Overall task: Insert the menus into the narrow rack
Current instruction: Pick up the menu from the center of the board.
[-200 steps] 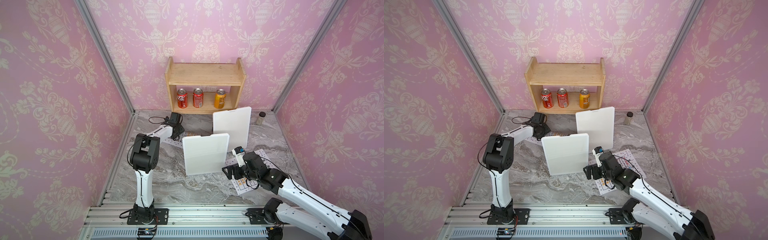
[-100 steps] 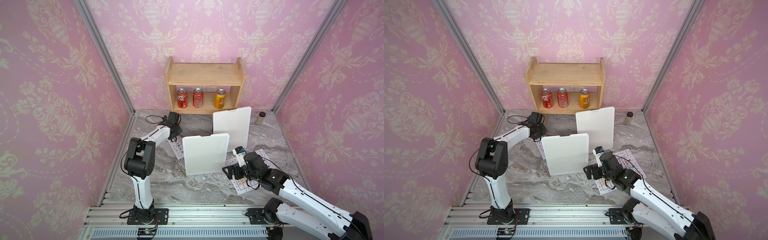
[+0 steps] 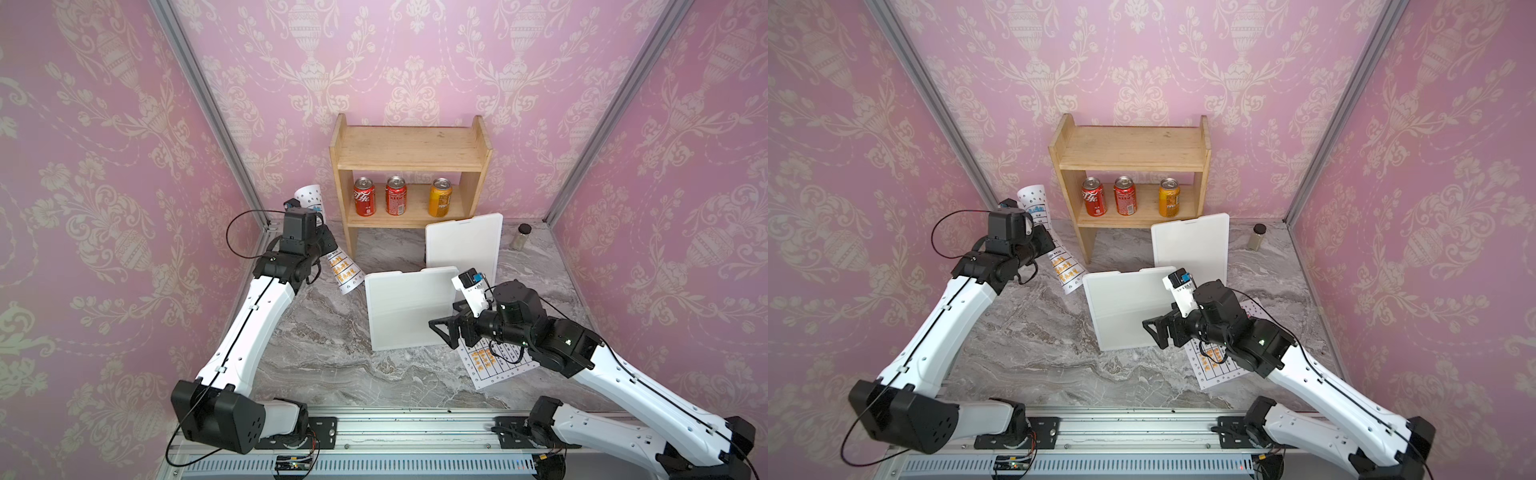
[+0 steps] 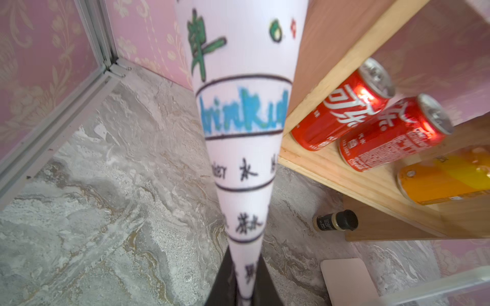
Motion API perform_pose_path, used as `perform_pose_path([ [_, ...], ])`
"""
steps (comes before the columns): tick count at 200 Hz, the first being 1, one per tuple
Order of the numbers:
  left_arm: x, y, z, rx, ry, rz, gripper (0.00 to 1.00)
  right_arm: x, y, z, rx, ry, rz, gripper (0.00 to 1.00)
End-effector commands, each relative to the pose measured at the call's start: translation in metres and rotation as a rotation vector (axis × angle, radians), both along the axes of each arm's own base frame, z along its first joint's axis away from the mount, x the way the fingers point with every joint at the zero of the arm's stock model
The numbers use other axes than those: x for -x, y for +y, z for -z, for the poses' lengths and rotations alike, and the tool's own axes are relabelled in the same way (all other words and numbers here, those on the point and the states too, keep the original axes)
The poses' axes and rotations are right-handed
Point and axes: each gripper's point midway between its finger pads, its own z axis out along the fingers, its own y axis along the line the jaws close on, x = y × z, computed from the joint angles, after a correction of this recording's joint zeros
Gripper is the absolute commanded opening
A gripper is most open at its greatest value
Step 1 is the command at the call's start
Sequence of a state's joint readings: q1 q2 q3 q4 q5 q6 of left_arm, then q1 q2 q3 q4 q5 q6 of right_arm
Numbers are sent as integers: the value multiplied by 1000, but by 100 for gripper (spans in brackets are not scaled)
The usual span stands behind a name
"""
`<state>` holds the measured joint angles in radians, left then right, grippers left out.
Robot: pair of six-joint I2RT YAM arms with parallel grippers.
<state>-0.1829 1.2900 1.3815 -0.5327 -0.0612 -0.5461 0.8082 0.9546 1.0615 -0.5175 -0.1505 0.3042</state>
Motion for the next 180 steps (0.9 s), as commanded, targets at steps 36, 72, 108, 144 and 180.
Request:
perform_pose_path([
  [36,22,-63,-82,163,-242,378,10,15,36,-86,-73,-105,-243,100],
  [72,45,-78,-135,164,-380,513,12,9,55,-110,-48,-171,-339,100],
  [108,64,-87,-185,148,-479,605,11,-22,74,-123,-40,-176,-363,100],
  [144,76,-96,-196,130,-525,686,11,-54,76,-135,-75,-152,-365,100],
  [180,75,-101,-187,117,-525,726,11,-51,89,-145,-113,-133,-460,100],
])
